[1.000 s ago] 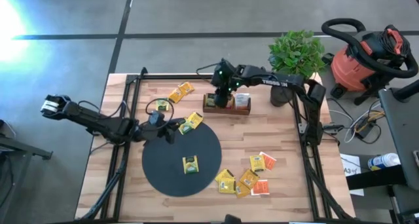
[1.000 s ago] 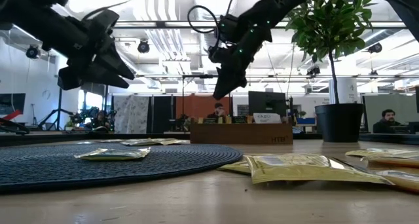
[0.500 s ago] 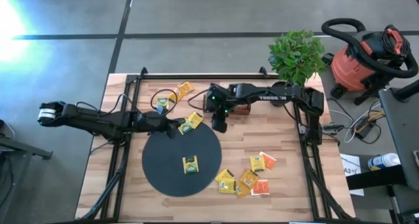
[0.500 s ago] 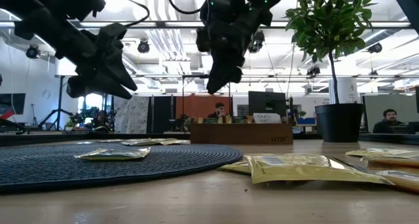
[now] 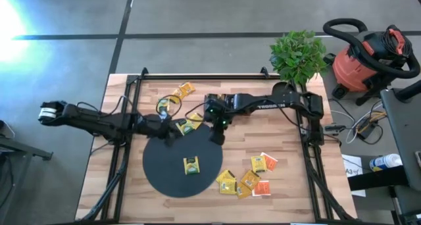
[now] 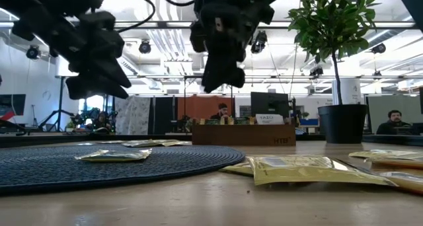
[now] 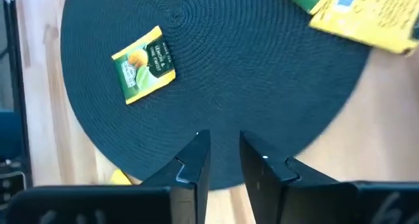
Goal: Pick & Place Tea
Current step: Put the yellow tea bag into the left section of the wooden organizer
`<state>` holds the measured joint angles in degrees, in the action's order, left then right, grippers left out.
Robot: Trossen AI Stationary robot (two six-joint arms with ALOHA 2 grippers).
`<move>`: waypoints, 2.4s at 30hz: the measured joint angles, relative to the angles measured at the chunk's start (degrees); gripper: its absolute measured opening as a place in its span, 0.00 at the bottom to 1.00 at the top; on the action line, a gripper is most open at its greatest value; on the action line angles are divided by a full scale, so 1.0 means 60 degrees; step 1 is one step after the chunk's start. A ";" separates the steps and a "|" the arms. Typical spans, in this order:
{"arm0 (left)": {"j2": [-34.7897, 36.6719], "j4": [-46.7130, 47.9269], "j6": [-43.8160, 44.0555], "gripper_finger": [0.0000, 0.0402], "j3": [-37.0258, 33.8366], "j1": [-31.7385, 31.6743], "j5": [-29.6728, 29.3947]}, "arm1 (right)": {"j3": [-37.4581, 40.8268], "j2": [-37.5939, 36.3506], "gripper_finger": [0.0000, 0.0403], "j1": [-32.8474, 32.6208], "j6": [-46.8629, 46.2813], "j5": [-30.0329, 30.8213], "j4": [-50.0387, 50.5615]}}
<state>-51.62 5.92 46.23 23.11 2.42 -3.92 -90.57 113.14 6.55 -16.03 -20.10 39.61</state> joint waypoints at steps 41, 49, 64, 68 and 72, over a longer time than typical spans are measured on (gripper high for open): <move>-0.6666 -0.1361 0.3510 0.30 0.2417 0.6363 -0.4172 | 0.0080 0.1942 0.20 -0.1213 -0.3386 -0.0384 -0.3003; -0.7100 -0.1397 0.4435 0.30 0.2379 0.6299 -0.4729 | 0.0061 0.2184 0.24 -0.1233 -0.4161 -0.0713 -0.4001; -0.7425 -0.1572 0.4446 0.30 0.2375 0.5841 -0.4879 | 0.0022 0.2489 0.26 -0.1261 -0.5146 -0.1591 -0.4004; -0.7464 -0.1585 0.4446 0.30 0.2375 0.5834 -0.4886 | 0.0022 0.2499 0.27 -0.1219 -0.5578 -0.0637 -0.3992; -0.7464 -0.1587 0.4446 0.30 0.2372 0.5834 -0.4878 | 0.0022 0.2500 0.29 -0.1108 -0.5729 -0.0502 -0.4059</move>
<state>-96.40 -3.60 72.90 37.35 37.43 -33.19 -90.43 128.14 -0.10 -50.41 -23.11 15.26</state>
